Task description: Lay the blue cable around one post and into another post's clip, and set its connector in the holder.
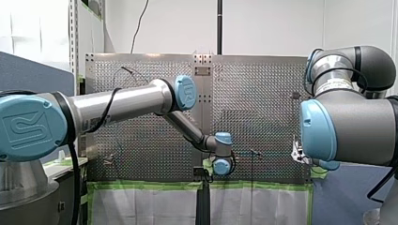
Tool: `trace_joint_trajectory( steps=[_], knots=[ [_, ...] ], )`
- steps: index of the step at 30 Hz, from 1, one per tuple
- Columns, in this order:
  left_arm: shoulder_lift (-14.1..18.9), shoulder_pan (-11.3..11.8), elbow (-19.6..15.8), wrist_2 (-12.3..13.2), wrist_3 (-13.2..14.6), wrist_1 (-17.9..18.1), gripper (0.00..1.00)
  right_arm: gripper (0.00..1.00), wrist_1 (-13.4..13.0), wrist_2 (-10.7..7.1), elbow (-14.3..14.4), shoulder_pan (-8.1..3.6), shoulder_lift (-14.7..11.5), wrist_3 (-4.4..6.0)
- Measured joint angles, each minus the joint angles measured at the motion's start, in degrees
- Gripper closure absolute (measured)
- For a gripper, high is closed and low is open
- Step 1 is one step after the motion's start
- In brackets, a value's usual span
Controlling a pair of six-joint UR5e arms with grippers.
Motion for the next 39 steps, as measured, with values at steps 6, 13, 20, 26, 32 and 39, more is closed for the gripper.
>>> trace_joint_trajectory(
  steps=[6, 13, 20, 26, 32, 39],
  knots=[
    [0.1, 0.2, -0.2, 0.9, -0.6, -0.4, 0.65, 1.0, 0.4, 0.04, -0.1, -0.01, 0.0, -0.23],
    [2.1, 0.1, -2.6, 3.3, -0.7, -0.4, 0.0, 1.0, 1.3, -0.01, -0.1, -0.01, 0.1, -0.35],
    [5.4, -0.4, -5.9, 6.6, 0.9, -1.8, 0.0, 1.0, 2.3, 0.06, -0.1, 0.26, 0.2, -0.68],
    [6.6, -0.7, -8.9, 9.6, 3.8, -4.6, 0.0, 1.0, 3.1, 0.13, -0.1, 0.39, 0.3, -0.89],
    [6.7, -0.9, -11.4, 10.1, 6.8, -7.7, 0.0, 1.0, 3.6, 0.21, -0.1, 0.5, 0.4, -0.91],
    [7.2, -0.8, -11.6, 8.2, 10.8, -11.6, 0.0, 1.0, 3.9, 0.22, -0.1, 0.57, 0.4, -0.92]
  ],
)
